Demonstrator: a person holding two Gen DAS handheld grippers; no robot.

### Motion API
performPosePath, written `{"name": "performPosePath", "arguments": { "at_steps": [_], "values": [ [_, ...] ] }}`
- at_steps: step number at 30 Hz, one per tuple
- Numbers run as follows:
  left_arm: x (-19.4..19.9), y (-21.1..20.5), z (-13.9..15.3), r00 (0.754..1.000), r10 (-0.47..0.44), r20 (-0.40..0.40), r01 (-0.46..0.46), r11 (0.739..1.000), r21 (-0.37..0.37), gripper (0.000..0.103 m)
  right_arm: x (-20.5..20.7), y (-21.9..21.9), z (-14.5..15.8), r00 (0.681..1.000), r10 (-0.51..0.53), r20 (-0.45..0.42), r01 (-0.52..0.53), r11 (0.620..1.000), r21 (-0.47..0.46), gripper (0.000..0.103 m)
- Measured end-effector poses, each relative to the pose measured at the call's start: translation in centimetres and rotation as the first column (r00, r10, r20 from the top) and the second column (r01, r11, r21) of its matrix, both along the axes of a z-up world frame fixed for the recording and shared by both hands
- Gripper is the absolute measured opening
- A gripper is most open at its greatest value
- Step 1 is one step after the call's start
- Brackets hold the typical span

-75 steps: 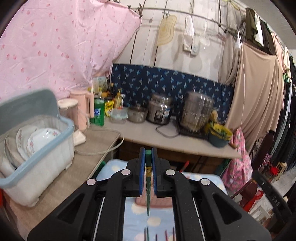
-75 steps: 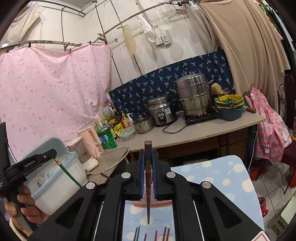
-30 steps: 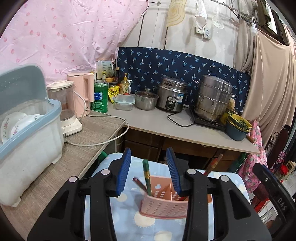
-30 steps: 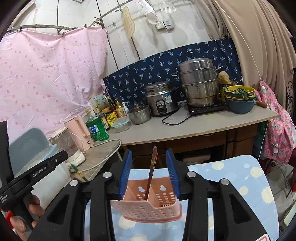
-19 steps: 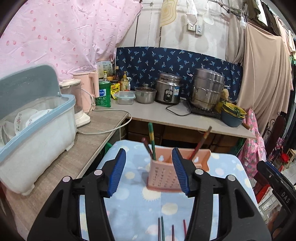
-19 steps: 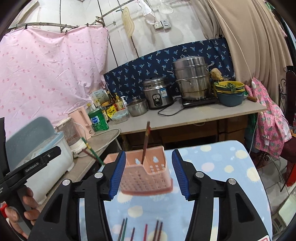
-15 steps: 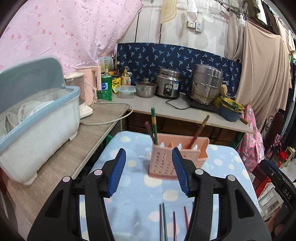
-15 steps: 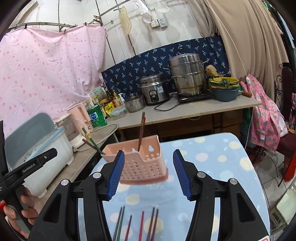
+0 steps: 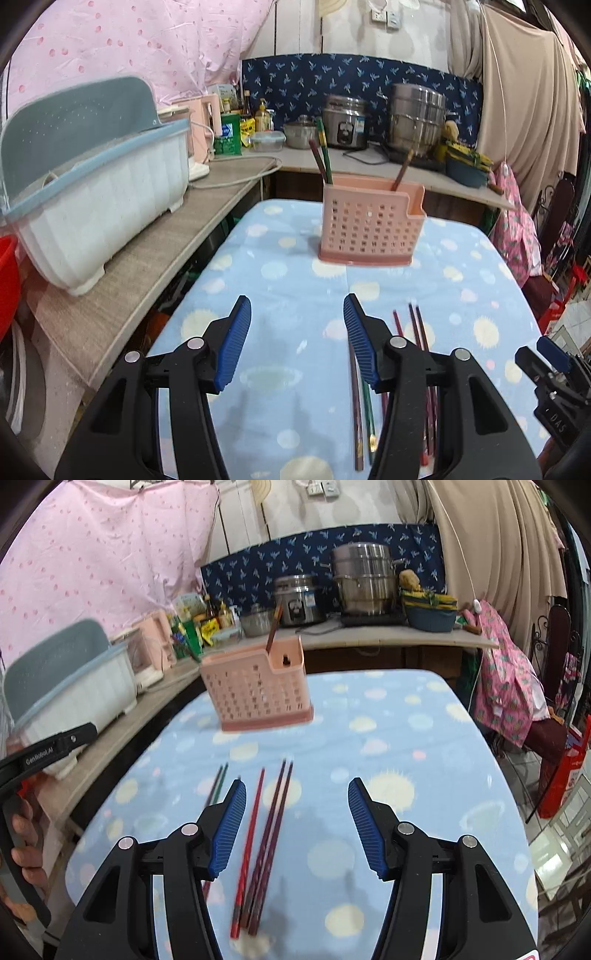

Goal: Organize utensils
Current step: 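Move both open tools back down to the remaining chopsticks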

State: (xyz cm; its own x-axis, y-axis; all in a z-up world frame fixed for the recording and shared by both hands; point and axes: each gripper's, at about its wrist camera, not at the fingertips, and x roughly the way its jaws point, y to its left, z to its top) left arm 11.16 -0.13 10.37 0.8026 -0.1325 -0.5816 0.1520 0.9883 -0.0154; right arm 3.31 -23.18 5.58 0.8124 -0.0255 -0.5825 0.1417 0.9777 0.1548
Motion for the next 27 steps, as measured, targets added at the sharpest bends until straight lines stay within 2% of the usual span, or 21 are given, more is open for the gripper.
{"name": "performPosePath", "arguments": {
  "at_steps": [7,17,20,22,27],
  "values": [
    [-2.7,-0.1,-4.1,0.997,-0.016,-0.073,0.019,0.999,0.038,0.05,-1.8,1.9,-4.5,0.996,0.016,-0.093,-0.015,1.0,0.006,0.056],
    [-4.8,0.4,-7.7,0.987,-0.016,-0.16,0.024,0.999,0.046,0.053,-2.4,3.7,-7.8,0.987,0.032,-0.16,-0.029,0.999,0.021,0.056],
    [-5.1,0.5,-8.3,0.984,-0.01,-0.18,0.019,0.999,0.046,0.053,-2.5,4.0,-8.5,0.984,0.042,-0.175,-0.038,0.999,0.026,0.05],
    [-5.1,0.5,-8.8,0.981,-0.008,-0.195,0.017,0.999,0.044,0.053,-2.4,4.2,-8.8,0.982,0.046,-0.185,-0.042,0.999,0.028,0.042],
    [-5.3,0.6,-9.6,0.976,-0.004,-0.218,0.014,0.999,0.043,0.053,-2.3,4.2,-9.4,0.978,0.052,-0.2,-0.046,0.998,0.036,0.034]
  ]
}}
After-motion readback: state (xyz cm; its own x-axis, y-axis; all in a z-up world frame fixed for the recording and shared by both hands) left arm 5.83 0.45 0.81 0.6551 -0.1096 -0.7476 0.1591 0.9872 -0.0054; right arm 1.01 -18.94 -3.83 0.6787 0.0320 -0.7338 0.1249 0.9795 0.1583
